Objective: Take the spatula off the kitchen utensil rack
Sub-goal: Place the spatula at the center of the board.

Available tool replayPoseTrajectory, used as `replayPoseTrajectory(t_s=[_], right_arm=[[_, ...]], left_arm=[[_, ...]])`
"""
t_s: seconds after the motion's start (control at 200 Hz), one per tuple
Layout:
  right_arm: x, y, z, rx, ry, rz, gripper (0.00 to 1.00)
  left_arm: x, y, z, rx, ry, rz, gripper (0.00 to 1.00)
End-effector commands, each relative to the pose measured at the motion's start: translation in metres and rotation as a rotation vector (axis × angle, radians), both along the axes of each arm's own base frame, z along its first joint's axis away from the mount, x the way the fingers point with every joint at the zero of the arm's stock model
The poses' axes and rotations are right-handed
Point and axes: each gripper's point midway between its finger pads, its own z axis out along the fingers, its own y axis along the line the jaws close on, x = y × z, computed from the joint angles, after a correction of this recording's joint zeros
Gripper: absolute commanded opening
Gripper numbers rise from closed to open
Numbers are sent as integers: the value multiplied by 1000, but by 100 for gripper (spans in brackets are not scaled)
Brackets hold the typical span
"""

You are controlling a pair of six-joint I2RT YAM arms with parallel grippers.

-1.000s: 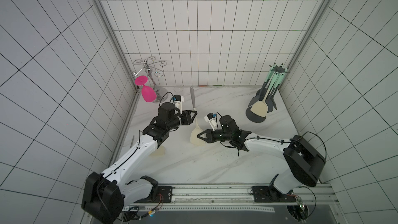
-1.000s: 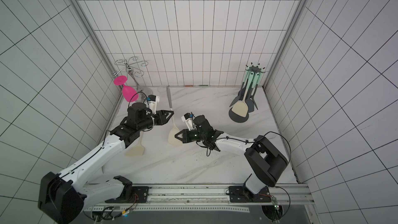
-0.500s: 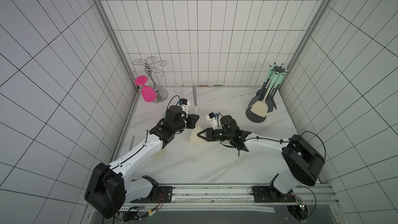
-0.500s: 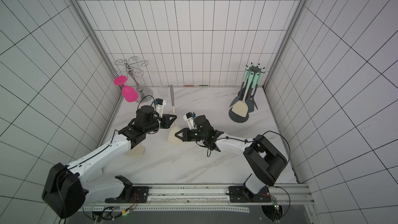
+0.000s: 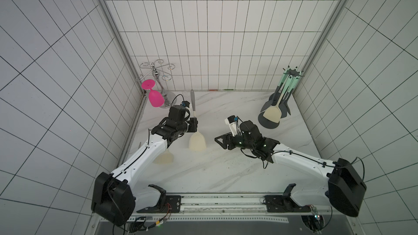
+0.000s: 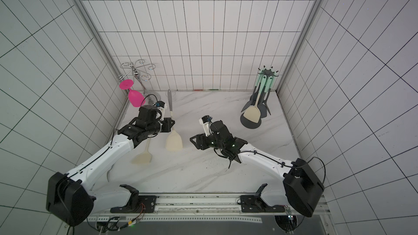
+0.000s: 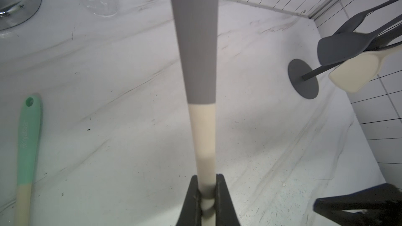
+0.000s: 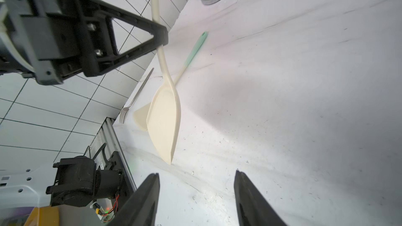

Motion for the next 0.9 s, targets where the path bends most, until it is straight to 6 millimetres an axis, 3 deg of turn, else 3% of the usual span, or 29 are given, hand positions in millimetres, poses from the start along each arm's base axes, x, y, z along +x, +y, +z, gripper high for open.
replayPoseTrajectory(t_s=[0.0,0.21,0.385,0.575,0.735,0.894], right_arm=[[1,-24,-15,-148,-49,-40,58],[-6,-39,-16,-165,-75,-59,59],[-15,-48,-16,-169,-84,-51,60],[-21,-57,-16,-181,-96,-51,61],[-23,-64,-18,-184,-100,-57,62],[-23,-65,-20,-192,-95,-52,62]], left_arm=[[-11,8,-49,152,194,-49,0],[-23,17,-120,299,517,-87,0],[-36,34,-154,334,661,-55,0],[-51,54,-167,311,746,-24,0],[-53,75,-167,303,762,31,0],[-51,82,-170,302,769,48,0]])
